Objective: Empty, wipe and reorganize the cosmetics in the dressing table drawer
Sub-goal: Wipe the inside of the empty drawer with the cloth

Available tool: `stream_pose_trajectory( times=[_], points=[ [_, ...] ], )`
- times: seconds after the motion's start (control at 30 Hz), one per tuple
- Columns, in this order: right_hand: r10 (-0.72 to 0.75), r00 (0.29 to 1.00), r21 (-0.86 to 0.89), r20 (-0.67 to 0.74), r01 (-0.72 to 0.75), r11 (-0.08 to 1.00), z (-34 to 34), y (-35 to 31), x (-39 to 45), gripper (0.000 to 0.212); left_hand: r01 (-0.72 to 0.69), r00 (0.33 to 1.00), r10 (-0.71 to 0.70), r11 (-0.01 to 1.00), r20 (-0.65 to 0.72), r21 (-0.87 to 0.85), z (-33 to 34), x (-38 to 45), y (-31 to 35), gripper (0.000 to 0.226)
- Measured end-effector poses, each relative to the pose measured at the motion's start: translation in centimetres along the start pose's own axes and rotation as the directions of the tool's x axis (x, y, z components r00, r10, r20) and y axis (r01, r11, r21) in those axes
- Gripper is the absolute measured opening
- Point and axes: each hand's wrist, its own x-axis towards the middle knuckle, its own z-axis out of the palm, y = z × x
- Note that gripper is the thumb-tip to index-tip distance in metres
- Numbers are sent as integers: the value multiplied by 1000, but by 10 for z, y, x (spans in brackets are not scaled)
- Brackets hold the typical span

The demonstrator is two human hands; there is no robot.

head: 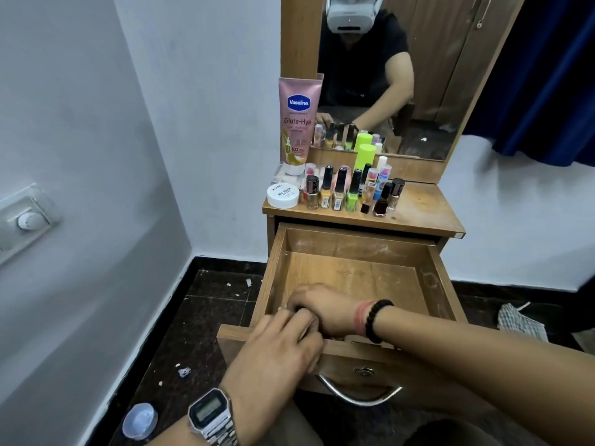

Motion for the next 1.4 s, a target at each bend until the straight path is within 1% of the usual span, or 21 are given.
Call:
stream_pose_trajectory(
  times=[0.07, 0.1, 0.13, 0.2, 0.23, 0.27, 0.33, 0.43, 0.6, 0.63, 0.7, 0.77, 0.83, 0.9, 0.97, 1.03, 1.1, 1.2, 1.27, 1.33, 1.4],
  points=[
    [133, 991, 136, -4, -131, 982, 0, 1, -6, 15, -37, 999, 37, 999, 20, 6, -5, -4, -7, 4],
    [257, 966, 299, -10, -243, 923, -2, 2, -8, 9, -20, 999, 20, 1000, 38, -8, -8, -7, -13, 7],
    [375, 927, 499, 10, -330, 801, -5, 2, -8, 5, 16, 999, -15, 1000, 50, -23, -10, -11, -19, 15],
    [517, 848, 812, 117, -382, 442, -13, 2, -4, 12, 115, 992, -113, 992, 55, -46, -11, -19, -31, 23],
    [521, 833, 897, 184, -360, 258, -17, 1, 0, 16, 151, 987, -147, 987, 62, -59, -12, -23, -35, 25],
    [495, 837, 934, 235, -336, 125, -21, -2, 3, 18, 172, 984, -167, 983, 68, -70, -12, -25, -36, 26],
    [424, 861, 951, 281, -310, -2, -28, -13, 10, 20, 174, 982, -170, 983, 77, -56, -13, -25, -36, 28],
    [387, 873, 950, 296, -312, -23, -30, -30, 16, 21, 174, 983, -172, 984, 62, -34, -16, -22, -35, 36],
    [148, 904, 899, 402, -420, 123, -29, -43, -6, 13, 178, 984, -178, 984, 8, -14, -15, -22, -34, 43],
    [163, 902, 898, 399, -420, 129, -27, -44, -7, 15, 173, 985, -173, 985, -3, -13, -14, -22, -34, 44],
    [278, 888, 910, 366, -405, 95, -21, -48, -1, 12, 163, 986, -163, 987, -11, -11, -12, -22, -34, 46],
    [396, 857, 936, 329, -352, -14, -18, -46, 12, 4, 156, 988, -156, 988, -5, 5, -11, -21, -35, 52],
    [491, 834, 966, 252, -243, -83, -23, -35, 29, 23, 152, 988, -152, 988, -5, 23, -10, -21, -36, 51],
    [562, 808, 984, 176, -156, -83, -32, -26, 44, 43, 146, 989, -145, 989, -9, 40, -9, -21, -36, 48],
    [617, 775, 991, 133, -101, -86, -39, -24, 54, 49, 143, 990, -143, 989, -17, 46, -8, -21, -36, 48],
    [654, 748, 992, 116, -123, -35, -40, -26, 57, 52, 146, 989, -146, 988, -18, 54, -8, -21, -37, 48],
    [646, 754, 982, 123, -188, 32, -31, -27, 53, 53, 145, 989, -144, 987, -25, 68, -8, -21, -37, 49],
    [493, 833, 959, 253, -284, -12, -18, -35, 28, 34, 152, 988, -150, 986, -37, 68, -8, -21, -36, 49],
    [365, 863, 924, 351, -381, 12, -14, -42, 9, 19, 161, 987, -159, 985, -33, 68, -9, -20, -35, 49],
    [344, 860, 906, 377, -419, 54, -14, -46, 1, 11, 167, 986, -166, 984, -20, 60, -10, -19, -34, 47],
    [364, 849, 906, 384, -422, 28, -19, -48, 4, 9, 167, 986, -167, 984, -5, 65, -10, -19, -35, 42]
  ],
)
